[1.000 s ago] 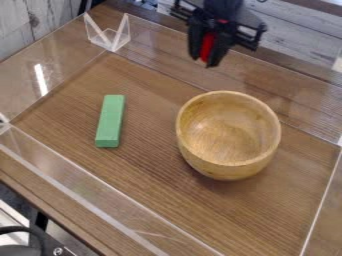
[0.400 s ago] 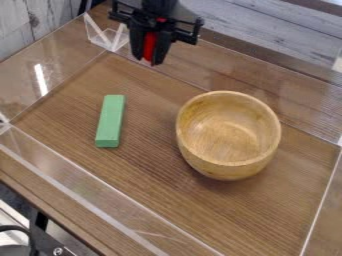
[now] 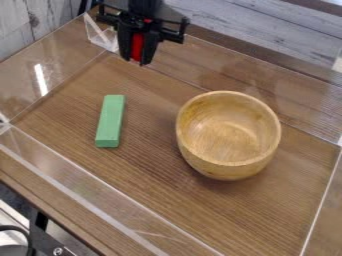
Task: Move the red object to the left side of the table
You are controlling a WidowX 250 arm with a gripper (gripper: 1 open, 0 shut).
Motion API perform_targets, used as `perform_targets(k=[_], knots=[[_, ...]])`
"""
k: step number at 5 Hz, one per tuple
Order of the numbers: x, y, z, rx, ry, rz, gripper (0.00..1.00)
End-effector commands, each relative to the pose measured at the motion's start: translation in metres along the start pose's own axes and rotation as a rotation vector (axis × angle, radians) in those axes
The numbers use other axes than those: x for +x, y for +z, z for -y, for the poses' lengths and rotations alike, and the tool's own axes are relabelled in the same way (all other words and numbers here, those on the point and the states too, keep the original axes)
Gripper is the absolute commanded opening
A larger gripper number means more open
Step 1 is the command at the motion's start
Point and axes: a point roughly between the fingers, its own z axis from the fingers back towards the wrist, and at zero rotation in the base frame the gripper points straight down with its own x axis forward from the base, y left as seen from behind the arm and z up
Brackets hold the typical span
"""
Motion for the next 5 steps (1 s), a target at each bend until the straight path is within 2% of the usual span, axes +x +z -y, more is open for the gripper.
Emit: perform_targets(k=[1,3,5], knots=[[0.006,0.0,-0.01,0.008,0.04,0.021,0.0],[0.014,-0.013,-0.02,0.023,0.132,0.0,0.0],[0.022,-0.027,-0.026,0.031,0.189,-0.022,0.0]])
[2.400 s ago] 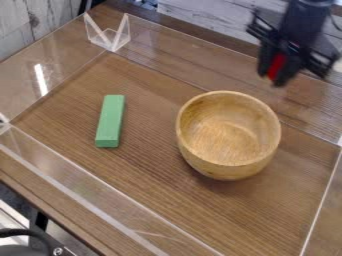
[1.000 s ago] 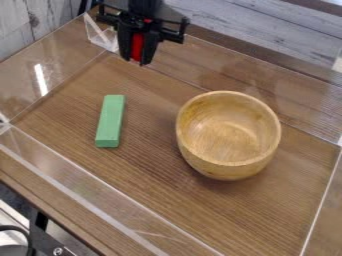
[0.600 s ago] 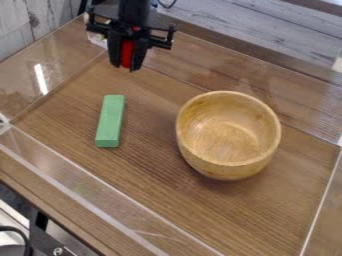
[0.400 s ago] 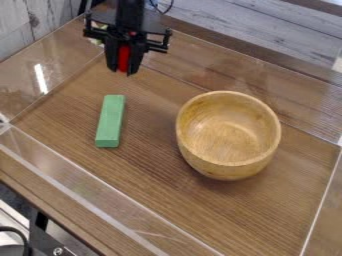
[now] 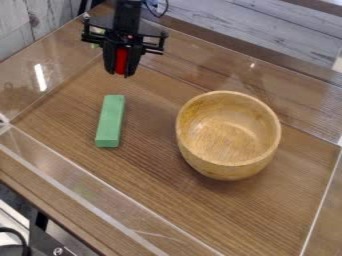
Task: Move the red object to the left side of the table
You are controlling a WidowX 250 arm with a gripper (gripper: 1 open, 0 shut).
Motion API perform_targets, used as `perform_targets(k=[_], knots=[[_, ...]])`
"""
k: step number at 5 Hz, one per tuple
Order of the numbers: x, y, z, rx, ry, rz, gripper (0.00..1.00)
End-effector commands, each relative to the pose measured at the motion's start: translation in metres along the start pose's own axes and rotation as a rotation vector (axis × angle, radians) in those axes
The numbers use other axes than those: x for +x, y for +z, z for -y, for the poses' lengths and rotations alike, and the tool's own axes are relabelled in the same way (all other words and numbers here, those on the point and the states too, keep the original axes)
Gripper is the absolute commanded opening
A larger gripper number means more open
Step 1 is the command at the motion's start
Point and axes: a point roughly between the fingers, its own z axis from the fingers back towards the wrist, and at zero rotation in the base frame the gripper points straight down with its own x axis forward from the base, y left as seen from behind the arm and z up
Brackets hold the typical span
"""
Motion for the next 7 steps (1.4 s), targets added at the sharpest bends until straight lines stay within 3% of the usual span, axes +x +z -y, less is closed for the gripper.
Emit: perform_targets(k=[1,3,5,6,7], knots=[[0.014,0.01,-0.008,-0.009,0.047,0.049,0.0],[0.02,0.002,-0.022,-0.003,0.106,0.034,0.0],[0.032,-0.025,-0.038,0.029,0.134,-0.003,0.0],[0.031,-0.027,-0.038,0.024,0.131,-0.029,1.0],[0.032,-0.031,-0.04,0.024,0.127,-0.051,1.0]])
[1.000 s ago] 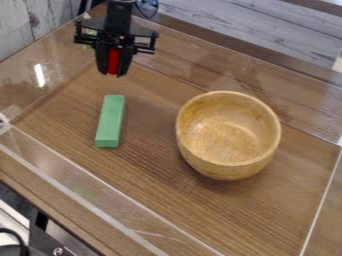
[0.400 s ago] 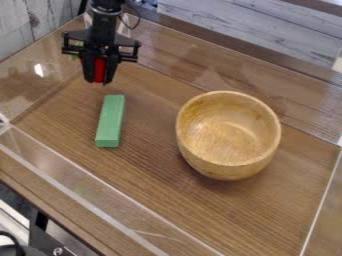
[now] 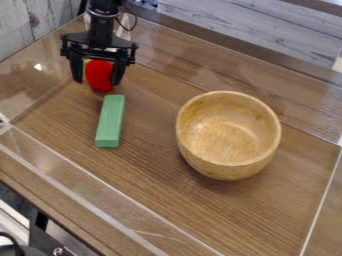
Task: Move the red object to the left side of the table
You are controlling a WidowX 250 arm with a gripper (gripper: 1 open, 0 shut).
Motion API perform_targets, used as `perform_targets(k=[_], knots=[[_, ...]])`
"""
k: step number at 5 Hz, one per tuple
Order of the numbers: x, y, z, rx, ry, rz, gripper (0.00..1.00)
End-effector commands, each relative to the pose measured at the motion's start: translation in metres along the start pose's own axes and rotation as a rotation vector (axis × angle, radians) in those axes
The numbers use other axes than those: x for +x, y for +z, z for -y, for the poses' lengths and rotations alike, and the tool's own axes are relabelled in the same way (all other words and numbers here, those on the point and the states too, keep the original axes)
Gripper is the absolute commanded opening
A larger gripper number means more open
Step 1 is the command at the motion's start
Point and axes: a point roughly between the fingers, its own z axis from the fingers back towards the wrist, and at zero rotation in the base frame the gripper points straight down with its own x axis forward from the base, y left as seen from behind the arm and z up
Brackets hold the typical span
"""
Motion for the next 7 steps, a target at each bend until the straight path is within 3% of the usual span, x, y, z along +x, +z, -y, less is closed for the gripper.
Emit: perform_targets(k=[1,4,7], knots=[[0.007,0.026,0.001,-0.055,0.002,0.032,1.0],[-0.003,0.055,0.02,-0.156,-0.06,0.001,1.0],[-0.025,0.081,0.058,-0.204,-0.185,0.001,1.0]])
